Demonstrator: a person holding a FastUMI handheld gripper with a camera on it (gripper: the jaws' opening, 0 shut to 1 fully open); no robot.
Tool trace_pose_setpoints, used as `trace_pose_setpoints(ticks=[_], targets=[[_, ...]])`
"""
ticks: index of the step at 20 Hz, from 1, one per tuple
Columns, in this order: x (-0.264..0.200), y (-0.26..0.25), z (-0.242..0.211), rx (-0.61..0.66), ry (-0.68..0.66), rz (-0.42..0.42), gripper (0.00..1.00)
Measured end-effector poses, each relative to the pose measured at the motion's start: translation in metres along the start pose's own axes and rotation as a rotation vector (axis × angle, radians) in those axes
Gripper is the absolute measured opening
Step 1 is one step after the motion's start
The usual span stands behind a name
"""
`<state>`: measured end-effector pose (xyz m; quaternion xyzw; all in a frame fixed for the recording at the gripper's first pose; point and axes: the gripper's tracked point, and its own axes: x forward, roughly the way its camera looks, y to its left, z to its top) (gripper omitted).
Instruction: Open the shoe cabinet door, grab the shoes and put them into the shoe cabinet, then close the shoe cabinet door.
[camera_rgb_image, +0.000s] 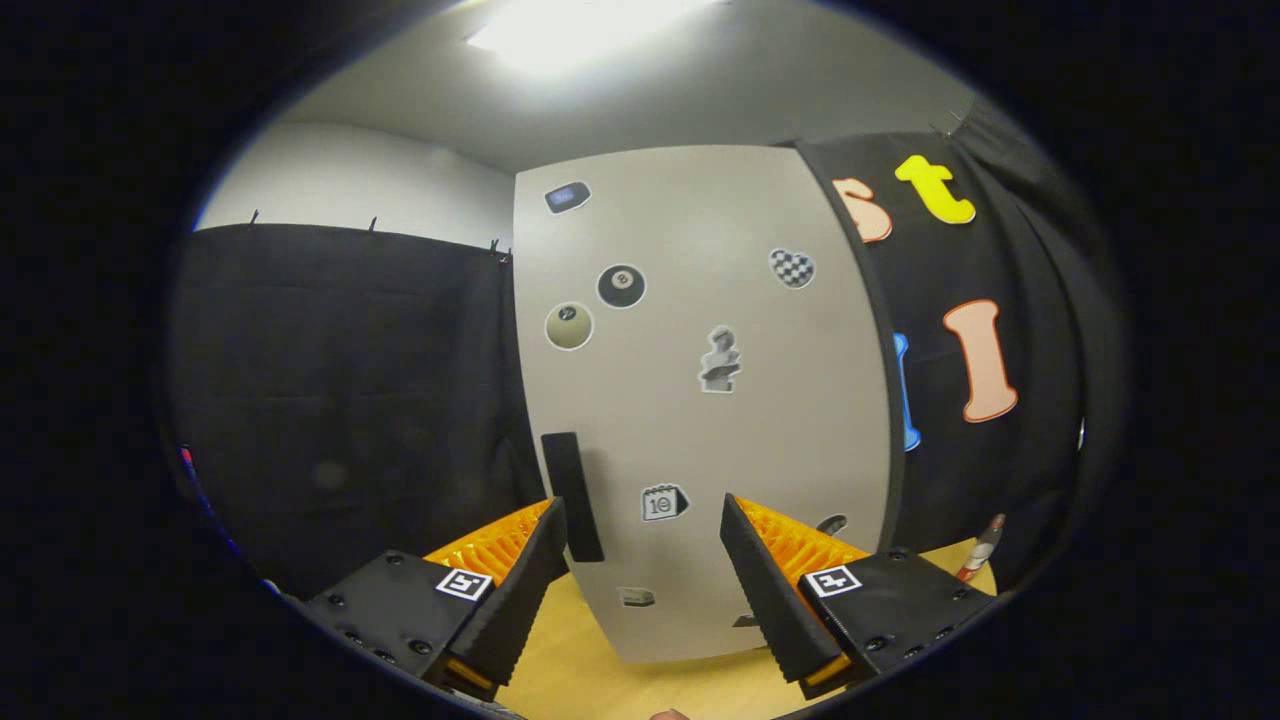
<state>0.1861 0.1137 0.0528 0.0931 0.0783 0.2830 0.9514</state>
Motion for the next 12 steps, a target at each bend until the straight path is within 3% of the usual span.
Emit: trace_pose_setpoints(ticks=[8,12], targets=[[-0.092,-0.096,0.009,-0.046,-0.027,-0.186,0.97],[-0.139,-0.138,0.003,-0.166,-0.020,-0.317,0.97]])
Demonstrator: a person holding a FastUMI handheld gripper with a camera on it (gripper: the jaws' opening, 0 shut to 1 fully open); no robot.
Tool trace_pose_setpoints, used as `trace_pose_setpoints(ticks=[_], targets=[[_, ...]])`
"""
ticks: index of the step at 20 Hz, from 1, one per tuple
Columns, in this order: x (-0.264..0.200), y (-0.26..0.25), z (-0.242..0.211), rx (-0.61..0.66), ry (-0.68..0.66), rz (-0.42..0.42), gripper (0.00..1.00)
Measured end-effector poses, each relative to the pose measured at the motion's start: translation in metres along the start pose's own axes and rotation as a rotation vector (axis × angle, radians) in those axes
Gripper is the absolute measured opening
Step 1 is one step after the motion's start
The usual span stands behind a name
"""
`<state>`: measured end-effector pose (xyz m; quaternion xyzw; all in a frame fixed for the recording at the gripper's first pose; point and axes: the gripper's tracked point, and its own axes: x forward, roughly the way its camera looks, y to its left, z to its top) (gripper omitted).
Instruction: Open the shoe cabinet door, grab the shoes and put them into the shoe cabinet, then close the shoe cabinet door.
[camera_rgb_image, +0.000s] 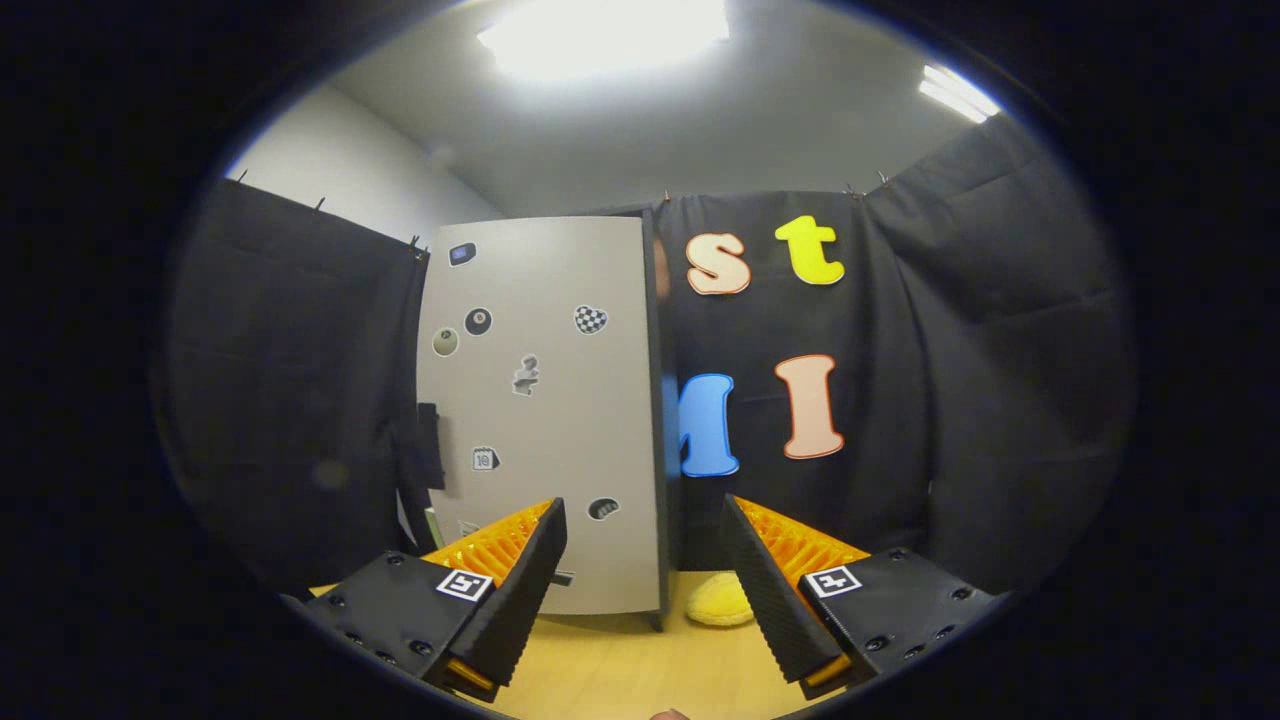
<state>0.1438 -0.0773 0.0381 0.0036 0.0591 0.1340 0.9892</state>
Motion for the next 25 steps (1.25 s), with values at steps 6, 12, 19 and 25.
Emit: trace_pose_setpoints(ticks=[6,12,19,25], targets=[[-0.039,-0.034,-0.017,-0.039,-0.010,-0.149,0.97],[-0.054,-0.037,-0.017,-0.004,-0.016,-0.238,0.97],[-0.059,-0.033,-0.003,-0.006,-0.069,-0.297,0.97],[-0.067,-0.032,0.001,-0.014,-0.085,-0.320,0.97]])
